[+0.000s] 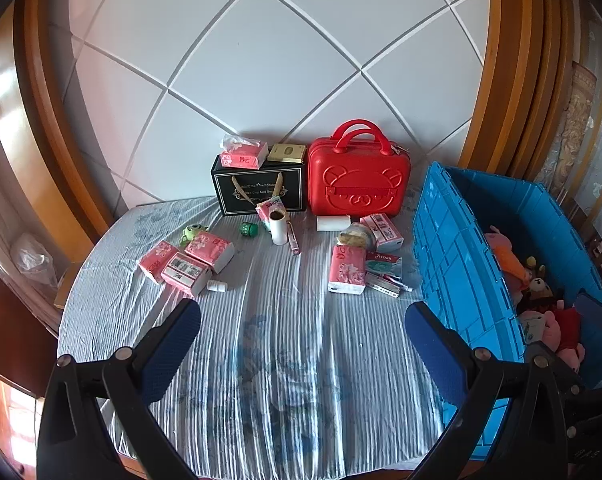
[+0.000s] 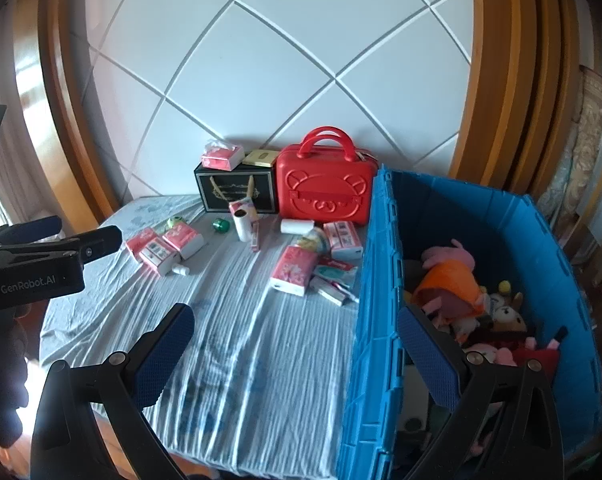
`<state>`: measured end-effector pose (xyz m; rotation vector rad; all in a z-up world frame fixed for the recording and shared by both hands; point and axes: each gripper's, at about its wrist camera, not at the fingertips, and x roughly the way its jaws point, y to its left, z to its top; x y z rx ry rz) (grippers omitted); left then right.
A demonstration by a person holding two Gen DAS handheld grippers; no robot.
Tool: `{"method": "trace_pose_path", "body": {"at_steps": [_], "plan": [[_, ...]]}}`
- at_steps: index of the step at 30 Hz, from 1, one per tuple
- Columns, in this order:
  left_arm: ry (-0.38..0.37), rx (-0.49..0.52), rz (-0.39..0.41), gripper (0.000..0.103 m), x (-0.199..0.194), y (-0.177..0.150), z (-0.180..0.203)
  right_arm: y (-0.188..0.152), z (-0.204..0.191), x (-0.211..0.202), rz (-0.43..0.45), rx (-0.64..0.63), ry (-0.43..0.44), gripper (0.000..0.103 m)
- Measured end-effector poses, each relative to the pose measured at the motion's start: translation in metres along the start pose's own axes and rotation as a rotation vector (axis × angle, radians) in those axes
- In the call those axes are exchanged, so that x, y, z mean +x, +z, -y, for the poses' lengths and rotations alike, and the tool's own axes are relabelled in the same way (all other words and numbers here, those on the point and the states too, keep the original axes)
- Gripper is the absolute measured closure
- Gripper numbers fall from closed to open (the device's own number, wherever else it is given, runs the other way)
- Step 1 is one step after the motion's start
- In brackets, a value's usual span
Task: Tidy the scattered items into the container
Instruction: 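Move both tools toward the pink tissue packs on the bed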
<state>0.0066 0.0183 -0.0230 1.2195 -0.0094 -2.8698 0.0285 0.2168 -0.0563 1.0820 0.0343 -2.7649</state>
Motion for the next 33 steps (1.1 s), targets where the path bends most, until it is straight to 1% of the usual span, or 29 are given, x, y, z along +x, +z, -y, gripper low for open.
{"method": "trace_pose_path", "body": {"at_steps": [3, 7, 13, 18, 20, 23, 27, 33], "plan": [[-0.011, -0.015, -0.031, 0.0, 0.01, -0.007, -0.003, -0.002, 0.001, 0.006, -0.007, -0.012, 0.033, 0.0], [0.007, -0.025, -0.058, 0.0, 0.02, -0.019, -0.013, -0.005, -0.003, 0.017, -0.025, -0.03, 0.07, 0.0], [0.007, -0.057, -0.077, 0.0, 0.037, -0.023, -0.043, -0.007, -0.025, 0.029, -0.012, -0.081, 0.079, 0.0], [0.011, -0.062, -0.1, 0.0, 0.059, -0.026, -0.078, -0.009, -0.05, 0.049, -0.039, -0.094, 0.06, 0.0], [0.009, -0.072, -0.104, 0.0, 0.07, -0.03, -0.094, -0.012, -0.06, 0.059, -0.051, -0.082, 0.054, 0.0], [0.012, -0.103, -0.13, 0.0, 0.092, -0.036, -0.117, -0.017, -0.074, 0.076, -0.064, -0.074, 0.044, 0.0], [0.028, -0.141, -0.156, 0.0, 0.123, -0.043, -0.145, -0.022, -0.084, 0.102, -0.091, -0.055, 0.017, 0.0], [0.071, -0.193, -0.183, 0.0, 0.172, -0.046, -0.187, -0.024, -0.091, 0.144, -0.103, -0.034, -0.023, 0.0]]}}
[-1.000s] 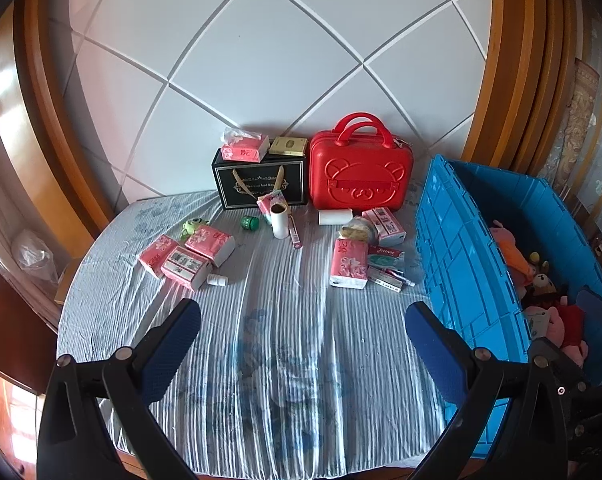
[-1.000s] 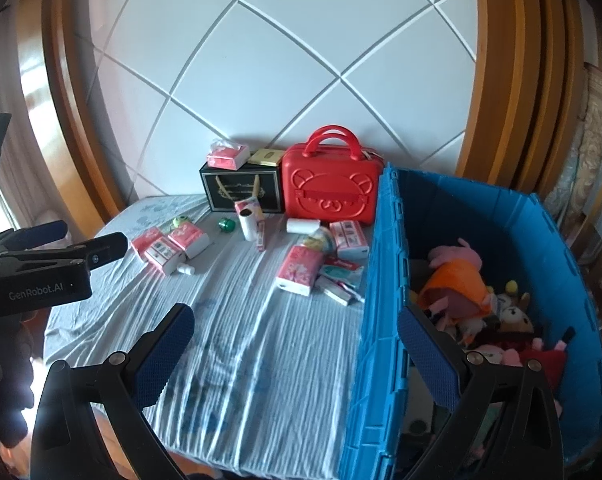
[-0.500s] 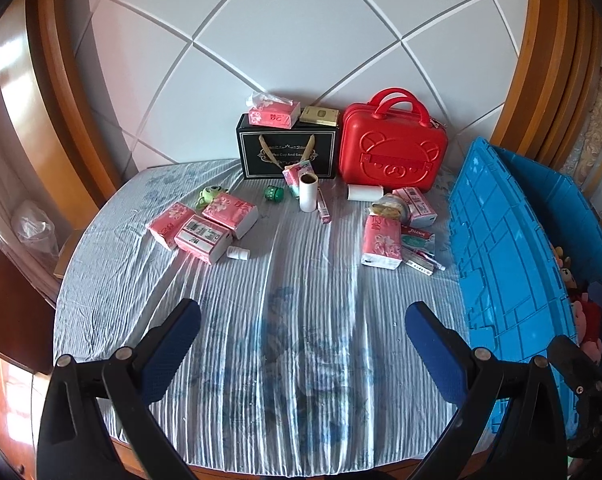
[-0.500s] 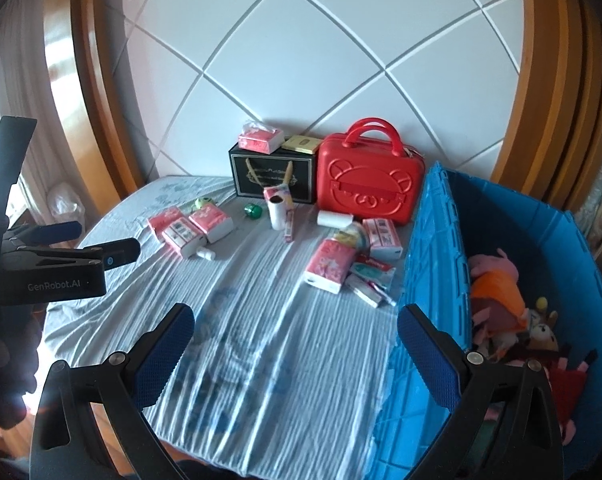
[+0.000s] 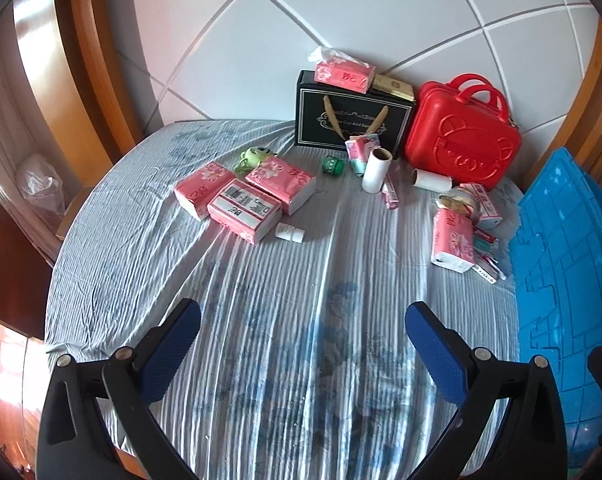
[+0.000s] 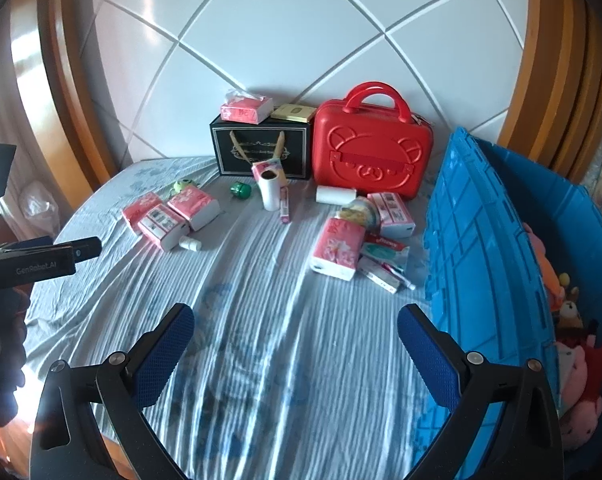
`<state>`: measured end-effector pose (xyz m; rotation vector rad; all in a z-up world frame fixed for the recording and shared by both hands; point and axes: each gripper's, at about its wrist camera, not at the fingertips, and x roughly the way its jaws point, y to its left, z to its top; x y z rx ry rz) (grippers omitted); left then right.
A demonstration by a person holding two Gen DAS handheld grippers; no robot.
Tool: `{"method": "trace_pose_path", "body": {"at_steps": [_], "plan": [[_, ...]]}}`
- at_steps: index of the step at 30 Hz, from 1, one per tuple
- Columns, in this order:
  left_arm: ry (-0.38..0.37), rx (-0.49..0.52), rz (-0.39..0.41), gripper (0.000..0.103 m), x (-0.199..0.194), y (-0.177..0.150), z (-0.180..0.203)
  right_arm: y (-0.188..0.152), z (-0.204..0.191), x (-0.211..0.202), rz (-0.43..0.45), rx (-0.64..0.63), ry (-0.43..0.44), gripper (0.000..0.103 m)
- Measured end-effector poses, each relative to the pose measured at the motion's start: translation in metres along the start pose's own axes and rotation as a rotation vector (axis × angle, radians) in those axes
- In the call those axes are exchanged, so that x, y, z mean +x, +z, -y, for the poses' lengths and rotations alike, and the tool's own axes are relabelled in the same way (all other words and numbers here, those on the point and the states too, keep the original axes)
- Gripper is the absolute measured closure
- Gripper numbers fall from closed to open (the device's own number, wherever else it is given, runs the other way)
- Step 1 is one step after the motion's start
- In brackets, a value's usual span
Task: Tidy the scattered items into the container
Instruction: 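Move both tools toward the pink tissue packs on the bed, then grasp a pink tissue pack with the left tool while the right tool grasps another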
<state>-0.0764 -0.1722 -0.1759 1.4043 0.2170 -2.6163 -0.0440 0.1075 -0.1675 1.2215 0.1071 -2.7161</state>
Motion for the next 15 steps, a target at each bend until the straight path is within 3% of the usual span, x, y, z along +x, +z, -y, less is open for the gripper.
{"method": "trace_pose_path", "body": {"at_steps": [15], "plan": [[0.051, -0.287, -0.088, 0.0, 0.171, 0.061, -0.077, 0.019, 0.001, 0.14, -0.076, -0.057, -0.11, 0.0]]}}
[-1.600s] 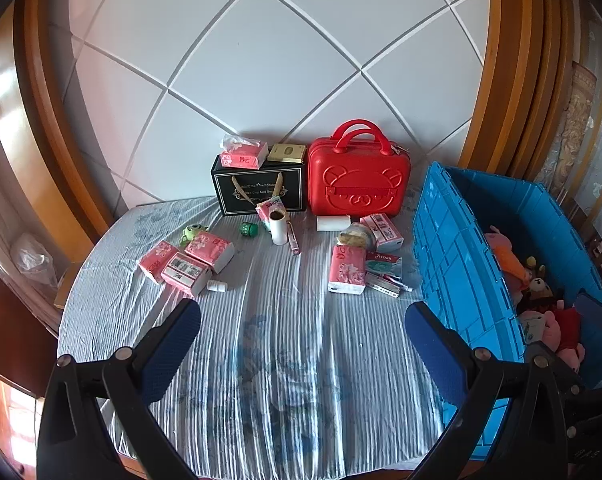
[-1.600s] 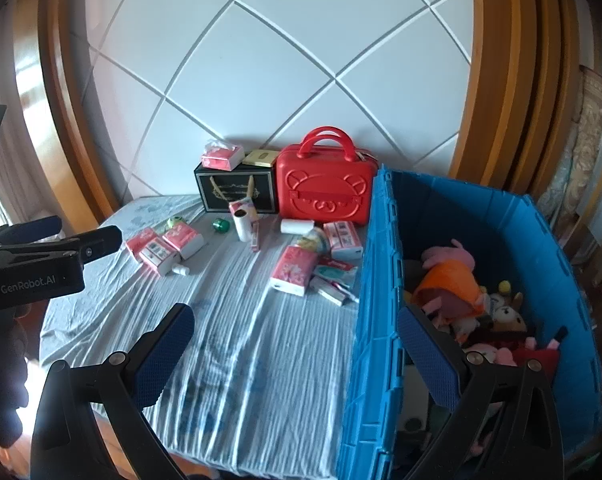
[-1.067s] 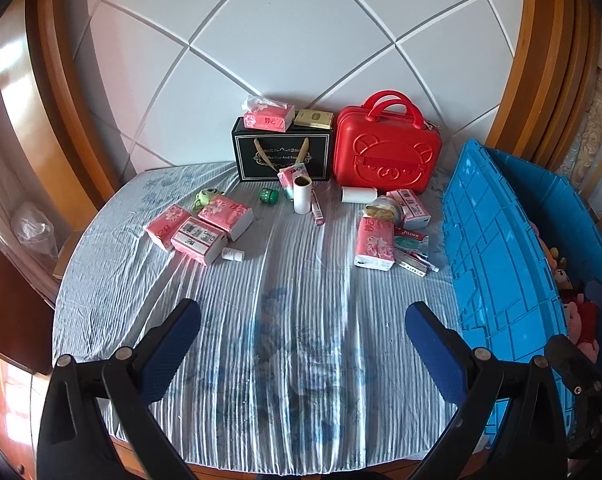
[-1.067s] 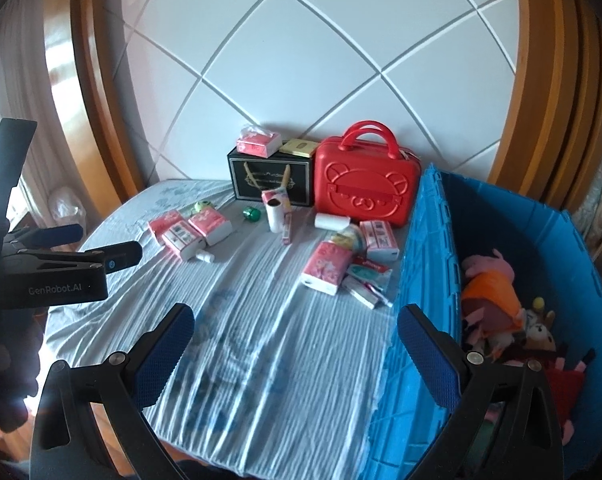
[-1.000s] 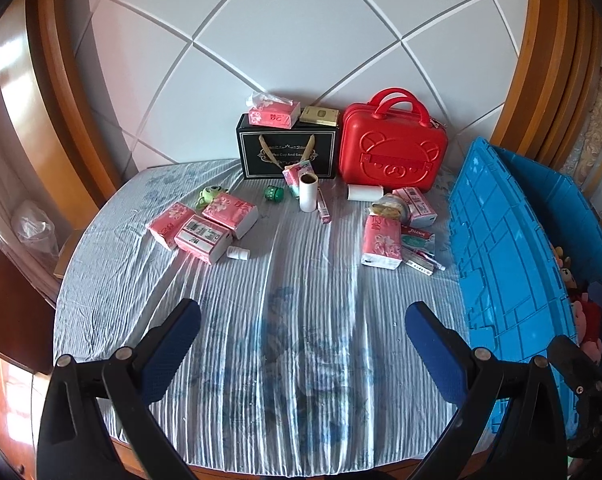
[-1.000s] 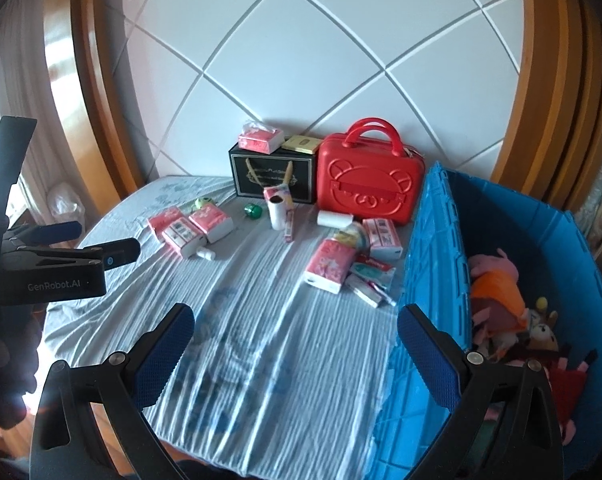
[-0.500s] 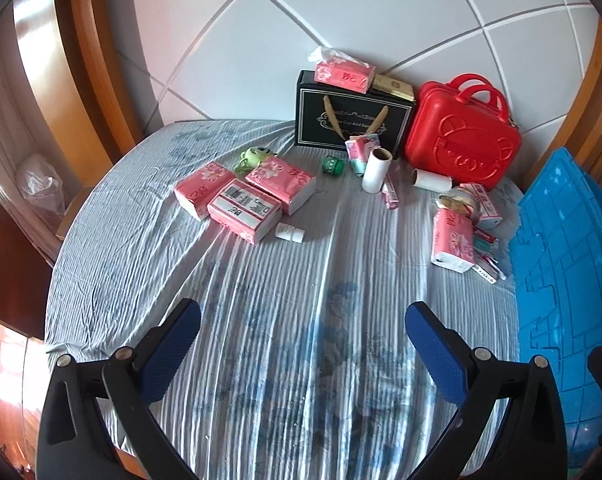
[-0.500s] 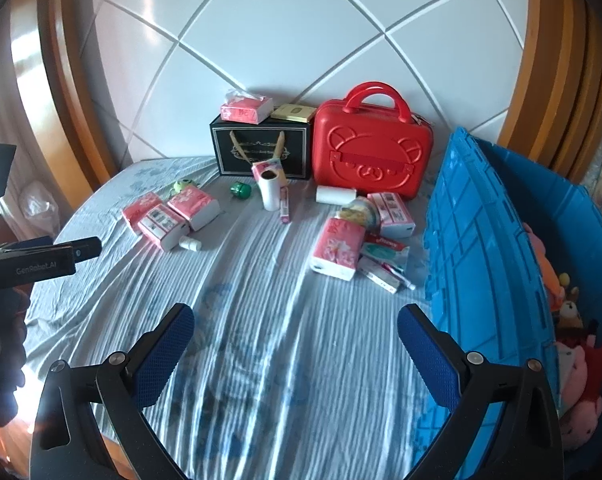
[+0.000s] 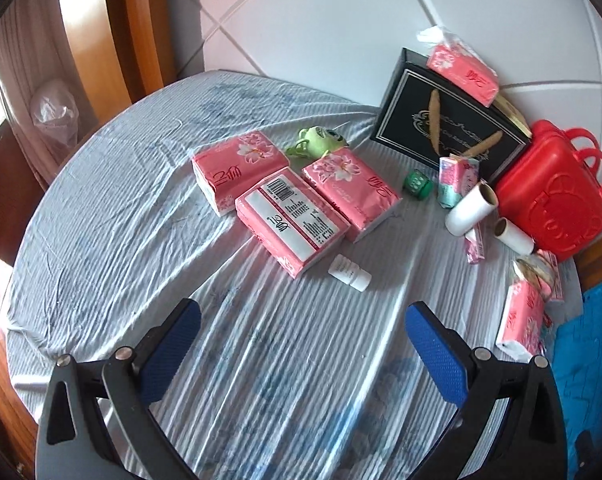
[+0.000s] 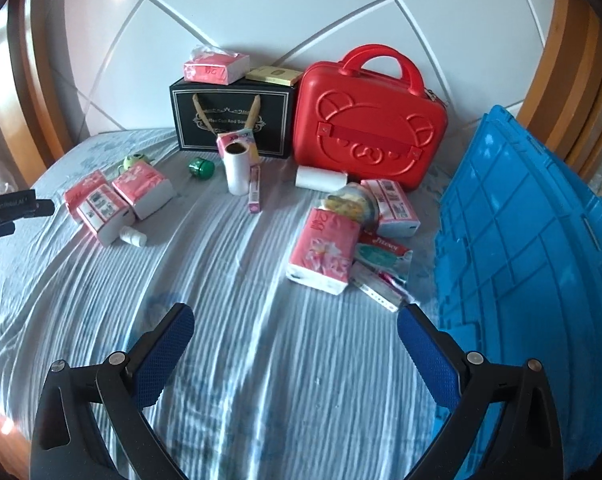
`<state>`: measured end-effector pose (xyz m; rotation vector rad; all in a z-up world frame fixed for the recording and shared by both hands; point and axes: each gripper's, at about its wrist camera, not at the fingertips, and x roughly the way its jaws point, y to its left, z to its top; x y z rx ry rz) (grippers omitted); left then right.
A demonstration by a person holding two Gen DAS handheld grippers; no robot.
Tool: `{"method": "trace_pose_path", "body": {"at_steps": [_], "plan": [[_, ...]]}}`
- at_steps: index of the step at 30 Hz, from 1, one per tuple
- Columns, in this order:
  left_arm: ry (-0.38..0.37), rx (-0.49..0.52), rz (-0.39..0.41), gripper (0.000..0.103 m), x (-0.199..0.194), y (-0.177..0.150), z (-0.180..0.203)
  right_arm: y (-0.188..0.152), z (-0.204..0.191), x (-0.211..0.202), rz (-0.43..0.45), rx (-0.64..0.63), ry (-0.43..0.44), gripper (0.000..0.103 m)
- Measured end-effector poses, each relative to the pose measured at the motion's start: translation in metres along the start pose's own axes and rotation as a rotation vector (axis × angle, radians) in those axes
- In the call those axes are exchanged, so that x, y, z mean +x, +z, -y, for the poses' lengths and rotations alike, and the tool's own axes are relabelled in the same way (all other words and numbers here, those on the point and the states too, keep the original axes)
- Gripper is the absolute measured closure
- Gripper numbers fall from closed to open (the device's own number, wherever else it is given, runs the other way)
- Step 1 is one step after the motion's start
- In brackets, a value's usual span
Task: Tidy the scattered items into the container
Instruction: 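Grasp a pink tissue pack with the left tool while the right tool grasps another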
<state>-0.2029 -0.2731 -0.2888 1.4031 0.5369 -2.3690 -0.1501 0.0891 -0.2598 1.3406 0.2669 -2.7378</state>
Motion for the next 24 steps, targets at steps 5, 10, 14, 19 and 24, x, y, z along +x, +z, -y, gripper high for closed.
{"method": "trace_pose_path", "body": {"at_steps": [5, 10, 14, 19, 24], "plan": [[-0.003, -0.099, -0.076, 0.0, 0.065, 0.026, -0.007, 0.006, -0.002, 0.051, -0.029, -0.015, -0.017, 0.0], [0.026, -0.155, -0.119, 0.0, 0.12, 0.042, -0.007, 0.013, 0.003, 0.099, -0.068, 0.015, -0.025, 0.0], [0.04, -0.202, -0.145, 0.0, 0.151, 0.049, -0.009, 0.015, 0.002, 0.12, -0.082, 0.013, -0.03, 0.0], [0.051, -0.234, -0.162, 0.0, 0.172, 0.056, -0.009, 0.015, 0.007, 0.14, -0.104, 0.023, -0.039, 0.0], [0.078, -0.225, -0.151, 0.0, 0.185, 0.065, 0.0, 0.013, 0.009, 0.156, -0.13, 0.038, -0.045, 0.0]]}}
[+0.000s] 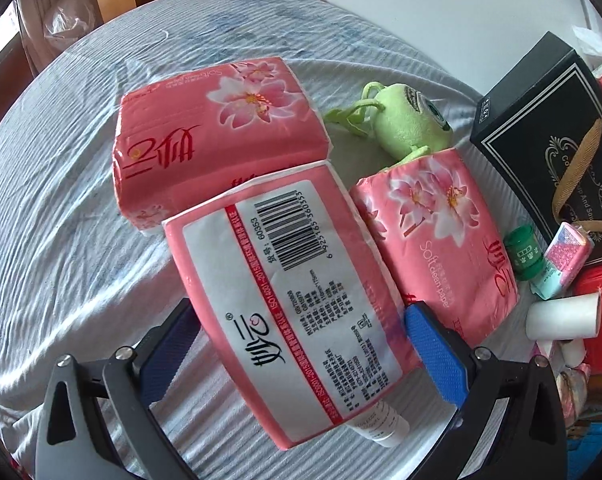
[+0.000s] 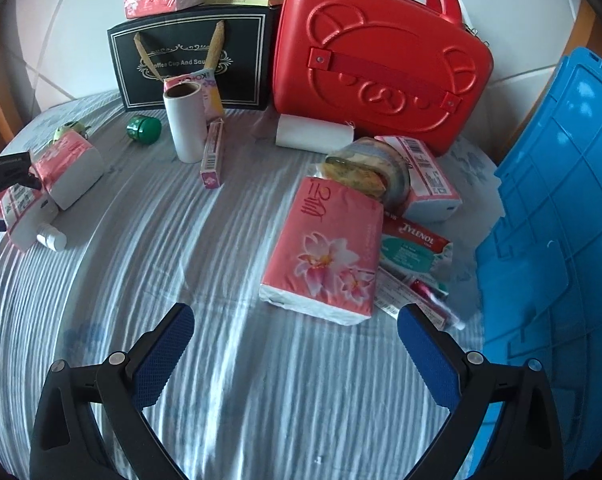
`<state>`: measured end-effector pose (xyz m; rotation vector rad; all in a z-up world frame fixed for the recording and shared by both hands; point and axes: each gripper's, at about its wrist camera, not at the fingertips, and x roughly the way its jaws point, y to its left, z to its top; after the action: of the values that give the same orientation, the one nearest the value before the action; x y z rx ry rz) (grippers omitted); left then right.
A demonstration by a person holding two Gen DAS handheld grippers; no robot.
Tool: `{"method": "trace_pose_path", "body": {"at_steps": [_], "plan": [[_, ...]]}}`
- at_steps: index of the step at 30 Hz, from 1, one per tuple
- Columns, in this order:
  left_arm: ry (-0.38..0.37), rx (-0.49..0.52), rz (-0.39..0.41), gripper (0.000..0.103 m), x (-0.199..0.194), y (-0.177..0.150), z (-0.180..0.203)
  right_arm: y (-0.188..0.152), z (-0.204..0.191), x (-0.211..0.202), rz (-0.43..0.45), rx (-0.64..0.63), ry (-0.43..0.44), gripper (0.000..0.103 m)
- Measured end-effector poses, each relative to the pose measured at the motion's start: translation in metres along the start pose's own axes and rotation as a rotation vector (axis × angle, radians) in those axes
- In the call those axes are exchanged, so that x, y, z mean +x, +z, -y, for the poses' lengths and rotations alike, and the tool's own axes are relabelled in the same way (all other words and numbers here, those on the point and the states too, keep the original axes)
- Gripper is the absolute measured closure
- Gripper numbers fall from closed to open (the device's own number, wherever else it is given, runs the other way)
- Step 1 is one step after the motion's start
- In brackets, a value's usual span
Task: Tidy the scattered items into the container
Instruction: 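Grasp a pink tissue pack with the left tool while the right tool grasps another, then lift both held tissue packs and carry them toward the blue crate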
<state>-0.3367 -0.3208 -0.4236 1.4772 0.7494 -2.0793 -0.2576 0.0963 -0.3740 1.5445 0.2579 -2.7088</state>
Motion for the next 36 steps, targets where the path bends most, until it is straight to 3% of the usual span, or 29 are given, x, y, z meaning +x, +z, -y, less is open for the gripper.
{"method": "trace_pose_path", "body": {"at_steps": [4, 10, 14, 20, 26, 28, 32, 34, 36], "plan": [[0.041, 0.011, 0.013, 0.0, 0.004, 0.005, 0.009, 0.003, 0.009, 0.015, -0.028, 0.049, -0.005, 0.0], [0.107, 0.106, 0.026, 0.0, 0.006, 0.009, 0.023, 0.01, 0.021, 0.041, -0.063, 0.125, -0.025, 0.0], [0.096, 0.143, 0.04, 0.0, 0.006, 0.009, 0.023, 0.018, 0.026, 0.063, -0.094, 0.145, -0.053, 0.0], [0.022, 0.161, 0.038, 0.0, 0.012, 0.01, 0.011, 0.028, 0.029, 0.09, -0.124, 0.164, -0.053, 0.0], [0.063, 0.186, 0.028, 0.0, 0.024, 0.008, 0.017, 0.031, 0.027, 0.11, -0.154, 0.175, -0.037, 0.0], [0.09, 0.208, -0.019, 0.0, 0.034, 0.004, 0.017, 0.031, 0.028, 0.114, -0.154, 0.171, -0.044, 0.0], [0.086, 0.222, 0.01, 0.0, 0.036, -0.009, 0.01, 0.029, 0.027, 0.119, -0.167, 0.129, -0.046, 0.001], [0.083, 0.224, 0.023, 0.004, 0.035, -0.016, 0.006, 0.027, 0.031, 0.116, -0.171, 0.139, -0.044, 0.015], [0.085, 0.236, 0.031, 0.008, 0.033, -0.023, 0.004, 0.026, 0.03, 0.113, -0.174, 0.132, -0.029, 0.018]]}}
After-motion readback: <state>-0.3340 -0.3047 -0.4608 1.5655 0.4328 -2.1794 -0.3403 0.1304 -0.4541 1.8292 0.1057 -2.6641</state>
